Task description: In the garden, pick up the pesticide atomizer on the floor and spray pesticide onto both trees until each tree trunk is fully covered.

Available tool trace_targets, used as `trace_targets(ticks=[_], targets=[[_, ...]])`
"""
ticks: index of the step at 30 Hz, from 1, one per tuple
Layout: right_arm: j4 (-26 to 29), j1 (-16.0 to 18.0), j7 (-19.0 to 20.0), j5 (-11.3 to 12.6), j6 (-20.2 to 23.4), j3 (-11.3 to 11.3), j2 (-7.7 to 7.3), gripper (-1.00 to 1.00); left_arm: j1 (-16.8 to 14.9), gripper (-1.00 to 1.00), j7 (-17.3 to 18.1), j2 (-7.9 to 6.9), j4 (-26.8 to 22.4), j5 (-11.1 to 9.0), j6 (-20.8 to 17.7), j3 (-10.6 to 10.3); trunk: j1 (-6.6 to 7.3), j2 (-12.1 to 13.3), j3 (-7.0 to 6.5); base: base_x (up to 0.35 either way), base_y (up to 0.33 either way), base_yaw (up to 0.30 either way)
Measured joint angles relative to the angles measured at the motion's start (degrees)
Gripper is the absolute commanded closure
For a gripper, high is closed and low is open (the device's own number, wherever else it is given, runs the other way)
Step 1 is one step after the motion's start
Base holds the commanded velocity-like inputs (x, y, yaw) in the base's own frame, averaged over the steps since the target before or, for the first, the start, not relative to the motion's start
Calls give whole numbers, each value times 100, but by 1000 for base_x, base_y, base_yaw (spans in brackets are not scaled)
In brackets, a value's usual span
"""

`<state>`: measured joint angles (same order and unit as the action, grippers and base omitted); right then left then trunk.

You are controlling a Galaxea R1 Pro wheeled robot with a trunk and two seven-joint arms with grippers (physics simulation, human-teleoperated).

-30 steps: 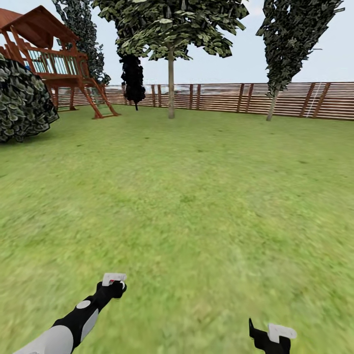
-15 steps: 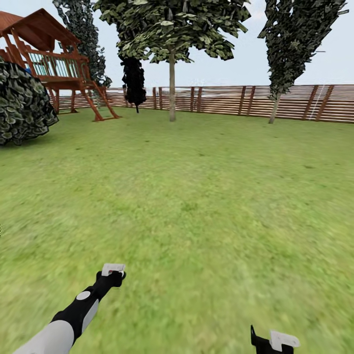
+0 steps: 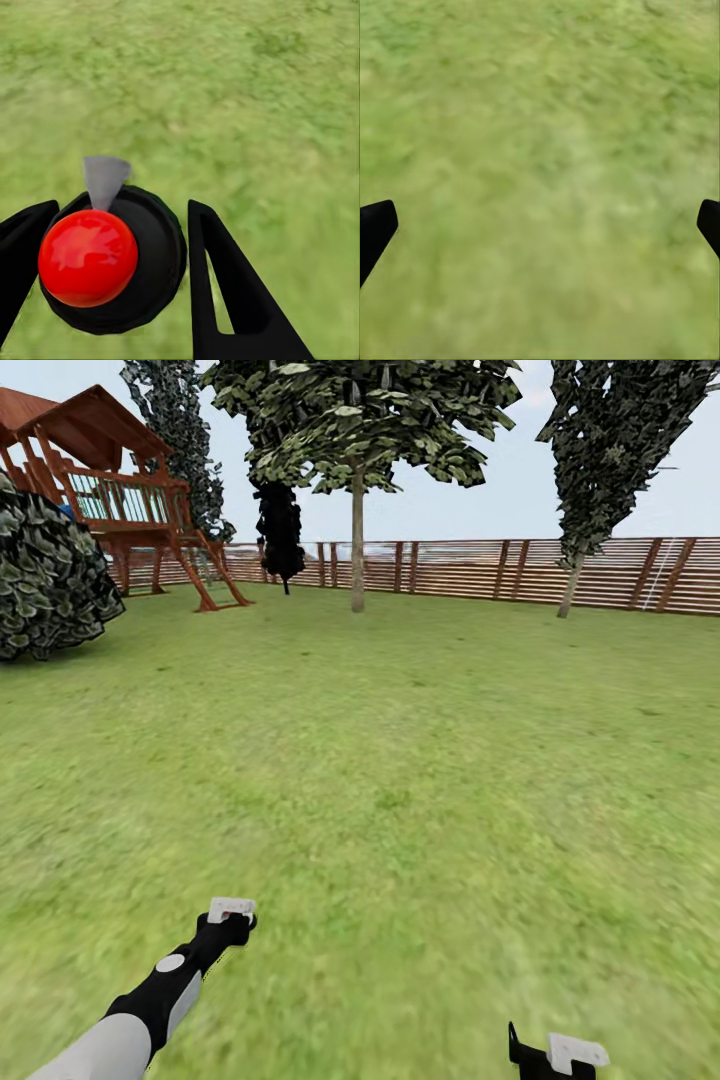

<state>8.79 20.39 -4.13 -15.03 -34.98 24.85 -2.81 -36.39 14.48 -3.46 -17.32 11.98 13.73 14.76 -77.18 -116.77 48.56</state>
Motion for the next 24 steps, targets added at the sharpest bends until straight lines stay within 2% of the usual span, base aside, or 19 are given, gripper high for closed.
trace_targets(ticks=[24], targets=[[-3, -25, 17, -11, 3, -7, 3, -100, 9, 100, 3, -23, 2, -9, 10, 1, 0, 0, -32, 339, 0, 0]])
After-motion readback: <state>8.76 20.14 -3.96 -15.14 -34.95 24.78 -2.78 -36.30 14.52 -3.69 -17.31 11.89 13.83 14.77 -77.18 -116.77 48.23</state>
